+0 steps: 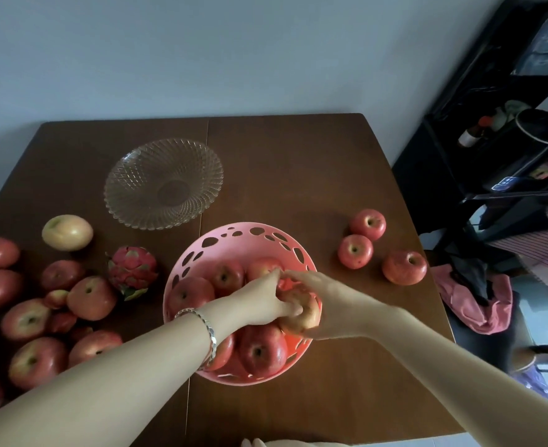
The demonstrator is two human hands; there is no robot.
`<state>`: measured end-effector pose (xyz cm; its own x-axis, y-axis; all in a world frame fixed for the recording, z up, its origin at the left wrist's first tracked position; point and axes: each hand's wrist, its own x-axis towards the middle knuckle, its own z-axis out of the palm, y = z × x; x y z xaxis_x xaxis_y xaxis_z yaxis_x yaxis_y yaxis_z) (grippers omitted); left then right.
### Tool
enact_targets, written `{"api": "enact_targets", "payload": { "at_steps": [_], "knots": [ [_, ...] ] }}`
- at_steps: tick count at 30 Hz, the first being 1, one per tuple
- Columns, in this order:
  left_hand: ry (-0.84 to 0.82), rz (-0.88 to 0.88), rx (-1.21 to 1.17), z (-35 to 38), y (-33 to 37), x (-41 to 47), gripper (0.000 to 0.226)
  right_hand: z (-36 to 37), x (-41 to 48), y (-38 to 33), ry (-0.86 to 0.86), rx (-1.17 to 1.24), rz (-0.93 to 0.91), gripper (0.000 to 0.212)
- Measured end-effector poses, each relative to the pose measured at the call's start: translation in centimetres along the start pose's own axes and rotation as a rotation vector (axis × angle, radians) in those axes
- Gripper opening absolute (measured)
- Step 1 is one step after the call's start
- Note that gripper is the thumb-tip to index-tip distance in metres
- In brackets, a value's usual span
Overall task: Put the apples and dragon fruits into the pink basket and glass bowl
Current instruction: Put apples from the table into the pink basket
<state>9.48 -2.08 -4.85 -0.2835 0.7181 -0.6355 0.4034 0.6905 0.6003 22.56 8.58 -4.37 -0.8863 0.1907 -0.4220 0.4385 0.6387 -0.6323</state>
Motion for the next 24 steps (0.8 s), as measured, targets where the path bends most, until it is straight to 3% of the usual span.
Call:
{"api": "enact_targets", "payload": {
  "at_steps": [3,6,8,11,15,17,19,22,24],
  "knots": [
    [0.032,0.012,0.041,0.4,-0.3,-0.3,0.056,-3.6,1.2,2.5,0.200,0.076,-0.057,0.065],
    [0.067,0.019,-0.006,0.8,-0.7,-0.8,0.050,-5.9,3.3,5.9,0.372,-0.215,0.230,0.064],
    [0.093,0.012,-0.037,1.0,-0.9,-1.0,0.050,-5.9,4.6,7.5,0.241,-0.466,0.387,0.070],
    [0.114,-0.001,-0.049,1.2,-1.1,-1.0,0.049,-4.6,5.8,8.7,-0.008,-0.721,0.384,0.080],
    [0.116,0.001,-0.073,1.1,-1.2,-0.9,0.046,-3.9,5.9,8.8,0.020,-0.837,0.347,0.072],
    [0.120,0.002,-0.081,1.2,-1.3,-0.9,0.045,-3.9,5.4,8.6,0.099,-0.689,0.351,0.071],
    [0.134,0.007,-0.093,1.4,-1.5,-0.9,0.045,-4.4,4.8,7.6,0.230,-0.336,0.366,0.078],
    [0.179,0.015,-0.105,1.9,-1.7,-1.2,0.047,-5.2,4.0,4.0,0.439,0.110,0.204,0.074],
    [0.219,0.010,-0.092,2.3,-1.8,-1.4,0.051,-5.2,3.8,1.5,0.435,0.250,0.090,0.069]
  ]
}}
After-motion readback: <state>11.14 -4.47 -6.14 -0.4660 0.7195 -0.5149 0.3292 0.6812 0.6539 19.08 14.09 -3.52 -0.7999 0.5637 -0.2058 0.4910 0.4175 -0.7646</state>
